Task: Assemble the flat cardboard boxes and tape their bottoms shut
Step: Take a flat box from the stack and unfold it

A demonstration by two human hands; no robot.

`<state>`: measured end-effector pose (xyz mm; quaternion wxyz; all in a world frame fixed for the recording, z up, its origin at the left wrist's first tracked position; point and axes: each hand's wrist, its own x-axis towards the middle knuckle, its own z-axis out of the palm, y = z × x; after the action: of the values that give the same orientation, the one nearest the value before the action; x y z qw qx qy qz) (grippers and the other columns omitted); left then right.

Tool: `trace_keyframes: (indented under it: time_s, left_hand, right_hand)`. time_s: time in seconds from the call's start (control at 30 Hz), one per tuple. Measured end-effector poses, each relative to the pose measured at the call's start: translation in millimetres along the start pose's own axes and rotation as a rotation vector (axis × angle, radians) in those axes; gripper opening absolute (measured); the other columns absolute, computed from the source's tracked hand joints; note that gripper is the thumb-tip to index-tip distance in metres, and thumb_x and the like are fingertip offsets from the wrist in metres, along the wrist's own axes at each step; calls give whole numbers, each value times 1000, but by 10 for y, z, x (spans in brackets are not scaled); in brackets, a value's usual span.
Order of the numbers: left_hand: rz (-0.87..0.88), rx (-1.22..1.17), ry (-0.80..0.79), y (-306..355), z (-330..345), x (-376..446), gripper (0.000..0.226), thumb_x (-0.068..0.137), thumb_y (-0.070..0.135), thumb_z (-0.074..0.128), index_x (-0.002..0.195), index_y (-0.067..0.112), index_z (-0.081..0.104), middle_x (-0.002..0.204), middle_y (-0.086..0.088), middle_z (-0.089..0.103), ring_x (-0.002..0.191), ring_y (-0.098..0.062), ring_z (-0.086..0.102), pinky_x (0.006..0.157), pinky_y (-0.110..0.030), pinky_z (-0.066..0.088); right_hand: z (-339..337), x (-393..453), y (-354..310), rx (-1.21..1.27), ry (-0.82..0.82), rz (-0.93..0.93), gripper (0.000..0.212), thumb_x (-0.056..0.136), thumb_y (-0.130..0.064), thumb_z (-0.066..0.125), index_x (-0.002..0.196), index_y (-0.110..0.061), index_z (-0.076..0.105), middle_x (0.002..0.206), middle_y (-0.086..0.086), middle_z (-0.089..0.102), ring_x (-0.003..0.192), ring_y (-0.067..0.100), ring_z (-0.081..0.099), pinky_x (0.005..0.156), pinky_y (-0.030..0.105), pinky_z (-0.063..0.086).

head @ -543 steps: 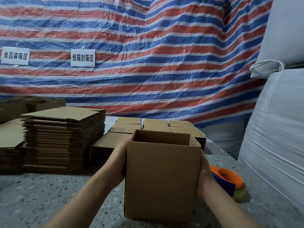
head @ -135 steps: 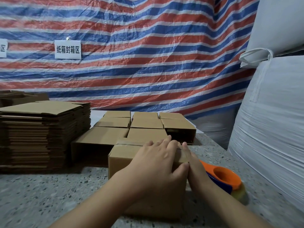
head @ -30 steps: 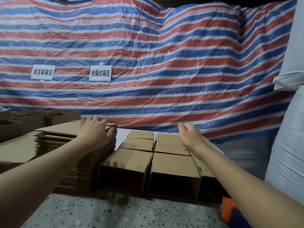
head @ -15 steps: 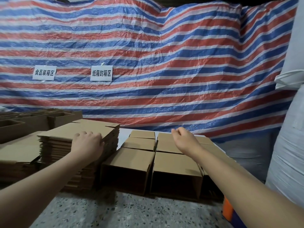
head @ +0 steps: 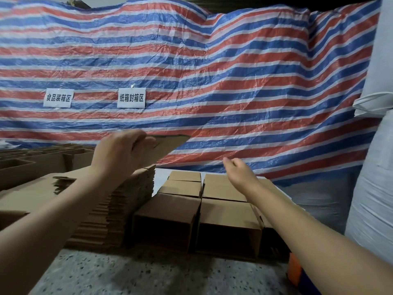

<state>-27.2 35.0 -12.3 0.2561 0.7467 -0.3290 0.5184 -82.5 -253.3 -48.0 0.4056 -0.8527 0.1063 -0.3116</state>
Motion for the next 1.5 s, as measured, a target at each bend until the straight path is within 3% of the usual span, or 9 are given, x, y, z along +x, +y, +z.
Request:
trace_keyframes:
  time_s: [0.13,0.17,0.2,0.4,0.6,0.9,1.07,1.33,1.5]
  left_hand:
    - [-55,-226,36,220,-192,176,28,96,34,58,92,11,73,75,-6,68,68,-30,59,57,-37,42]
    - [-88,-283,14,257,-226,200,30,96,37,57,91,12,72,75,-7,68,68,-30,60,57,-38,45]
    - [-135,-352,-17,290,-256,212,32,94,43,56,90,15,72,74,-8,68,68,-30,61,56,-40,48]
    - [-449,-759,-174,378,-283,221,34,80,58,55,86,29,70,69,14,69,61,1,62,58,-25,47]
    - [-549,-940,-330,354,-83,87,38,78,59,56,84,23,68,70,11,68,72,-11,62,67,-27,48]
    - [-807,-896,-334,587,318,-388,44,76,53,74,109,27,61,100,4,70,94,-13,67,73,-29,55]
    - [-828,-907,-277,664,373,-751,29,77,41,78,101,30,66,88,10,74,80,-5,70,55,-15,52]
    - [-956,-889,-247,809,543,-1186,37,79,38,78,110,22,65,102,0,71,98,-18,67,83,-42,59]
    - [-1040,-922,-217,919,565,-1161,50,76,53,77,115,28,56,104,5,65,97,-13,63,70,-30,53]
  right_hand:
    - [-136,45,-88,220,48,19,48,103,-57,35,105,-14,58,92,8,57,89,24,58,70,36,44]
    - [-176,64,-102,260,72,22,55,103,-60,33,118,-13,57,102,11,59,100,27,59,101,35,32]
    - [-220,78,-120,302,100,25,60,102,-63,32,128,-14,54,112,8,60,109,27,57,76,35,28]
    - [-575,8,-112,560,-20,-92,64,90,-72,42,127,-23,59,120,-1,71,111,19,66,88,33,52]
    - [-811,-214,23,635,-288,-111,26,92,-41,68,113,-28,76,123,2,73,113,20,70,85,34,58]
    - [-696,-770,313,694,-181,119,31,79,-36,78,100,-14,80,111,15,75,102,31,74,91,50,54]
    - [-677,-1083,499,691,-181,166,31,77,-35,77,100,-13,79,110,15,76,103,30,73,95,50,52]
    - [-496,-1369,749,668,-85,170,46,75,-33,75,110,-3,74,109,17,75,109,33,70,107,56,46]
    - [-560,-1347,822,753,-122,144,56,92,-60,46,122,-20,72,122,11,72,118,29,66,95,47,54]
